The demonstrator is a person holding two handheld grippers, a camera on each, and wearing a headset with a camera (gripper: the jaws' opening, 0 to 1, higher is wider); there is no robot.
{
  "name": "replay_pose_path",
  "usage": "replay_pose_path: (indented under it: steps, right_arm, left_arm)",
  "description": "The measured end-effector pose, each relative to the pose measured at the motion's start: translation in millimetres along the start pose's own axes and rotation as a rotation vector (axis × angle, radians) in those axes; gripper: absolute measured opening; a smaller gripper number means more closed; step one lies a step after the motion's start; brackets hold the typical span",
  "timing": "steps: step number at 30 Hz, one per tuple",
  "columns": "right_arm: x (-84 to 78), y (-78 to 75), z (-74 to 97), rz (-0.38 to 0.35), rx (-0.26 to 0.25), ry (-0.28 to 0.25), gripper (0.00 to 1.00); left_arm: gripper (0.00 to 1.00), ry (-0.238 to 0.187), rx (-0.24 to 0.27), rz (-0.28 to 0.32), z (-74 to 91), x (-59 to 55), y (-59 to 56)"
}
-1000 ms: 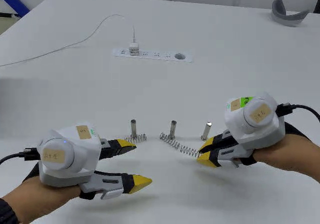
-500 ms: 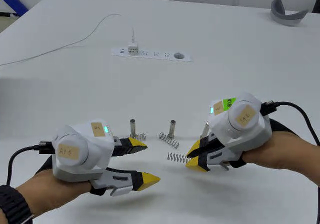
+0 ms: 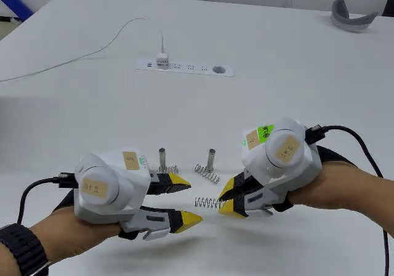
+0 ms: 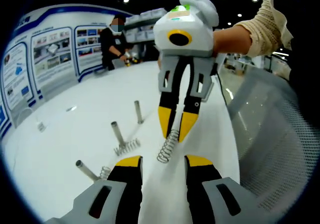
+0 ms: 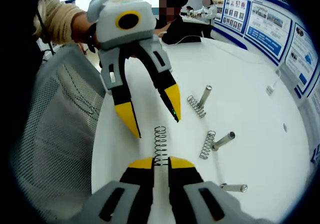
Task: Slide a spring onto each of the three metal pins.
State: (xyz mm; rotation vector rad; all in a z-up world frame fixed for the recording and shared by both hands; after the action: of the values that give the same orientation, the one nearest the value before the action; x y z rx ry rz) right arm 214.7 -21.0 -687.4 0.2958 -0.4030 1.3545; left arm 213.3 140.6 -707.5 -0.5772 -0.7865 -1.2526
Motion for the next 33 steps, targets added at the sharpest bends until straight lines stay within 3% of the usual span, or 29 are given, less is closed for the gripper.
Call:
replay_pose_path:
  steps: [13, 18, 33]
  right_arm:
    - [6.1, 5.2, 0.7, 0.045, 0.015, 0.013, 0.11]
    - [8.6, 6.7, 2.6, 0.053, 0.019, 0.011, 0.11]
    - [20.7, 8.9, 16.3, 0.084, 0.017, 0.002, 0.12]
  left_arm:
    - [0.22, 0.017, -0.017, -0.062, -5.8, 2.0, -5.6]
    - [0.14, 0.026, -0.020, -0.091, -7.2, 1.7, -7.8]
    - [0.11, 0.041, -0.016, -0.111, -8.1, 1.5, -8.7]
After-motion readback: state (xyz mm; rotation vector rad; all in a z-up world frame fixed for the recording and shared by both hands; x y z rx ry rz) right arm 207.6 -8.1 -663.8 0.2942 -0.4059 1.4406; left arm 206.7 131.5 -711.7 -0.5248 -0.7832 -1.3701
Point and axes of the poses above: the centre of the closed fingertips' face, and the gripper's own axes: z roughly backward along the fingers, y roughly to its left, x roughly out of its top, the point moved 10 cm from there along z, roughly backward along the fingers, and after that the axes turned 9 degrees about y, right-handed, at the moved point
